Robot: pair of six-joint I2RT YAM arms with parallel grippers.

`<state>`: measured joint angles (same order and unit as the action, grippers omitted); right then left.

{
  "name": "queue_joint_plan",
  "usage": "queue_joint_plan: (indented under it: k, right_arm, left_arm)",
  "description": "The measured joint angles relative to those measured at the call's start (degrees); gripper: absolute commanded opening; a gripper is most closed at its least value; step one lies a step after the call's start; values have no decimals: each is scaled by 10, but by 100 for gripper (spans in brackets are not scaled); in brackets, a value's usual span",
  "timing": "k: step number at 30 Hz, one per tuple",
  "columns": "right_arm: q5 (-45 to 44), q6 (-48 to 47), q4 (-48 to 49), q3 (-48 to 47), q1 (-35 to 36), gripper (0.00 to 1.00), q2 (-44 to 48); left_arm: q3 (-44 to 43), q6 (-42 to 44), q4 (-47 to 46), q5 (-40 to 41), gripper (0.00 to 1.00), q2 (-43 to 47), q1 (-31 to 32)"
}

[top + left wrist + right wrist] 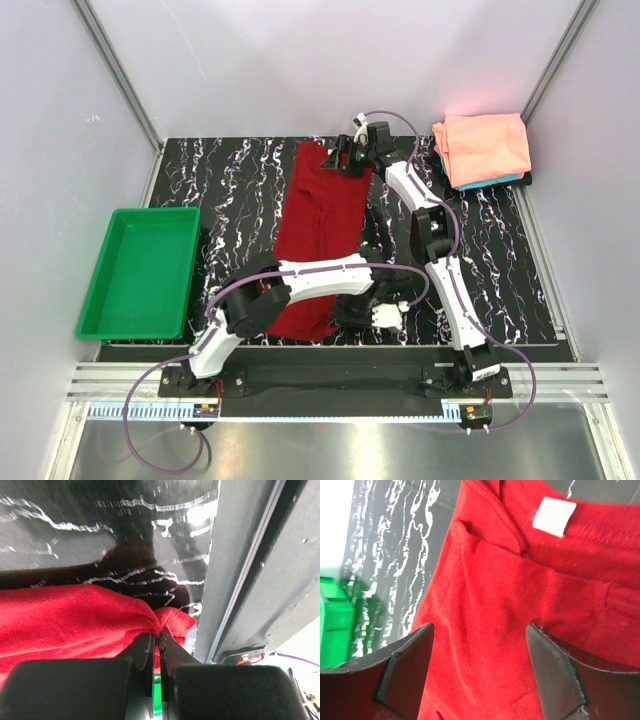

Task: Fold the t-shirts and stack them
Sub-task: Fold the tshirt

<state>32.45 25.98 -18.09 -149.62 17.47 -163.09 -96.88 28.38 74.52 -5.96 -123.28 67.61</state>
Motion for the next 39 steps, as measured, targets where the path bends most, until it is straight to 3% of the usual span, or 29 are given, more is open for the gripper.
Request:
queue_joint_plan:
  k: [4, 14, 18, 19, 20, 21, 27, 32, 35, 36, 39]
  right_arm:
    - [-16, -47, -23, 3, -11, 86, 17]
    - [-15, -81, -84, 190, -154, 92, 217]
    - [-14, -95, -89, 232, -164, 92, 276]
    - [-14, -98, -90, 241, -160, 92, 285]
    - [-13, -101, -91, 249, -155, 92, 293]
    - [-13, -104, -92, 257, -149, 92, 299]
    - [-14, -127, -123, 326, -130, 93, 336]
    - [-15, -148, -169, 396, -131, 93, 415]
    - [-13, -158, -177, 450, -133, 93, 490]
    - [-11, -159, -178, 466, -133, 93, 514]
    - [2, -150, -158, 514, -133, 92, 571]
  left_arm:
    - [-20, 0, -1, 4, 0, -12, 6]
    - [-101, 0, 2, 7, 0, -47, 24]
    - [-123, 0, -2, 7, 2, -64, 41]
    - [-123, 0, -4, 8, 7, -67, 44]
    - [-123, 0, -5, 8, 23, -71, 49]
    - [-123, 1, -5, 10, 30, -74, 54]
    - [-113, -13, -23, 25, 51, -59, 70]
    - [-82, -20, -39, 59, 66, 71, 50]
    - [-66, -31, -67, 47, 72, 184, -8]
    - [-59, -36, -80, 35, 77, 220, -42]
    - [-45, -55, -123, 5, 77, 286, -171]
